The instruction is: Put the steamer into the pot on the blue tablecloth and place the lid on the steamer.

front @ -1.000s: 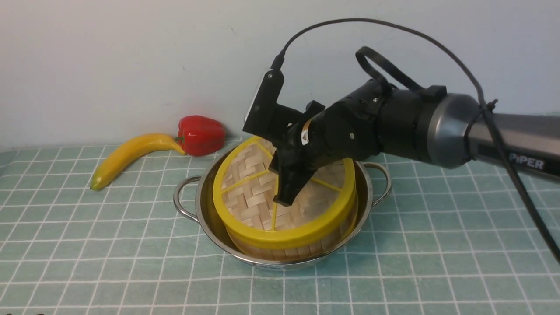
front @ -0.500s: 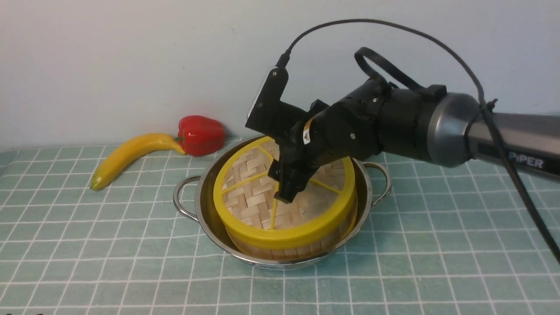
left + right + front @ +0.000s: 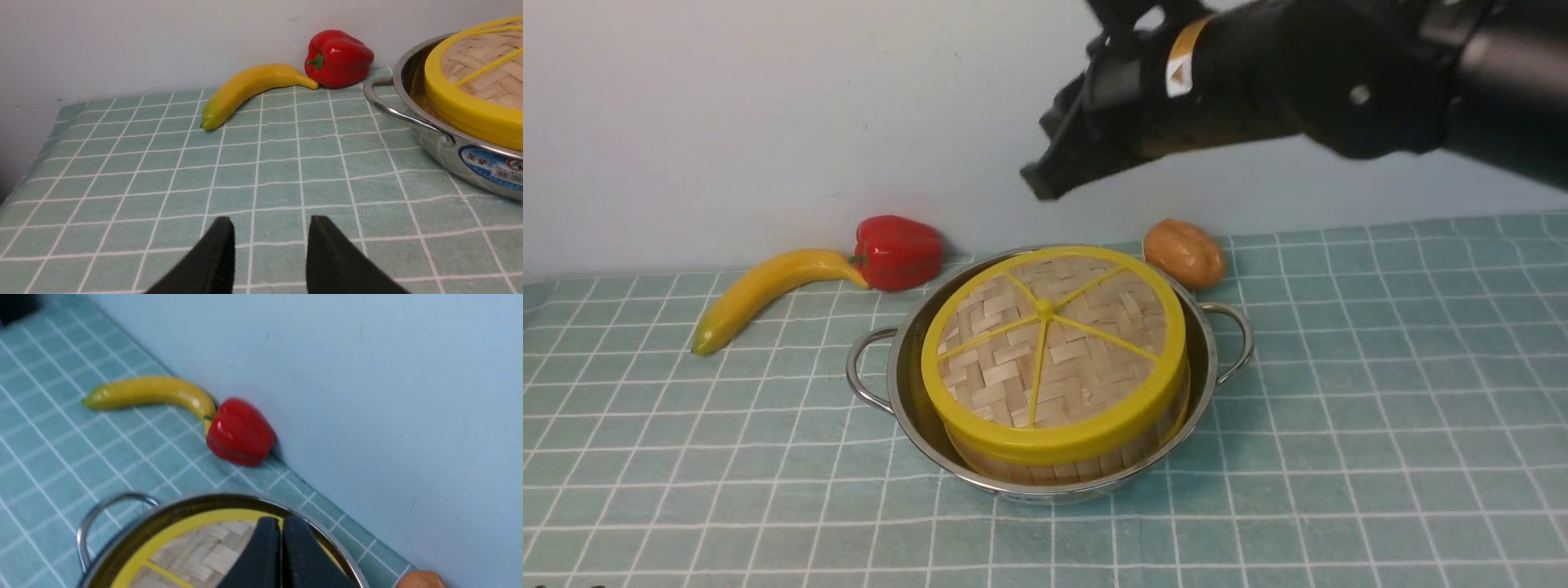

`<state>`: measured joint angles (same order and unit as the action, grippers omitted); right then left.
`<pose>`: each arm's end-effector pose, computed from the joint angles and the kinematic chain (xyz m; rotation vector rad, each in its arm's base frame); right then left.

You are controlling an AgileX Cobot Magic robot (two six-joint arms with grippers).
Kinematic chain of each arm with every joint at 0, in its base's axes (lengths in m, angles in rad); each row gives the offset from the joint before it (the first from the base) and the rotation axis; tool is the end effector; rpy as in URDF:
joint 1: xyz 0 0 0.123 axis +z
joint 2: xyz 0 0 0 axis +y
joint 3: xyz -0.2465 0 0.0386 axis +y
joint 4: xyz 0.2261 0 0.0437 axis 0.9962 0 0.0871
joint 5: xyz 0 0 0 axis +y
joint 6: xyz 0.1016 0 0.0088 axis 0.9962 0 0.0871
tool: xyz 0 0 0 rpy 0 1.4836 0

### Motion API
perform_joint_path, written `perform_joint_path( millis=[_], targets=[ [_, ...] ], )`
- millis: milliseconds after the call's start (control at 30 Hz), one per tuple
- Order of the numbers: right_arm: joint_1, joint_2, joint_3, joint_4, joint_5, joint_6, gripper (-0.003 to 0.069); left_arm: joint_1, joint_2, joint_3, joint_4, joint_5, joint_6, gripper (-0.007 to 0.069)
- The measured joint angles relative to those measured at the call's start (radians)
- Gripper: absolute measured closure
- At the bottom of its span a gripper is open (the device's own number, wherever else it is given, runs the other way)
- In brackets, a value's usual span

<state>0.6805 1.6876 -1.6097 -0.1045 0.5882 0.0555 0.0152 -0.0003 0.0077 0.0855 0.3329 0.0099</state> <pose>0.3000 0.2352 0.3337 -0.7219 2.0388 0.3148 0.0786 0.0040 0.1781 0.0491 1.8232 0.1003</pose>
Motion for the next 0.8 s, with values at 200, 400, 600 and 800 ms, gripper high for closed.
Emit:
perform_joint_path(
  millis=[200, 400, 600, 800],
  targets=[
    [0.0, -0.069, -0.001, 0.039, 0.012, 0.11, 0.0673, 0.0, 0.0, 0.0, 0.0, 0.0, 0.0, 0.0382],
    [0.0, -0.072, -0.001, 0.047, 0.019, 0.123, 0.0666, 0.0, 0.0, 0.0, 0.0, 0.0, 0.0, 0.0382],
    [0.0, -0.093, 0.016, -0.004, 0.092, 0.119, 0.0656, 0.0, 0.0, 0.0, 0.0, 0.0, 0.0, 0.0382],
    [-0.007, -0.387, 0.246, -0.141, 0.107, 0.125, 0.0645, 0.0, 0.0, 0.0, 0.0, 0.0, 0.0, 0.0382]
  ],
)
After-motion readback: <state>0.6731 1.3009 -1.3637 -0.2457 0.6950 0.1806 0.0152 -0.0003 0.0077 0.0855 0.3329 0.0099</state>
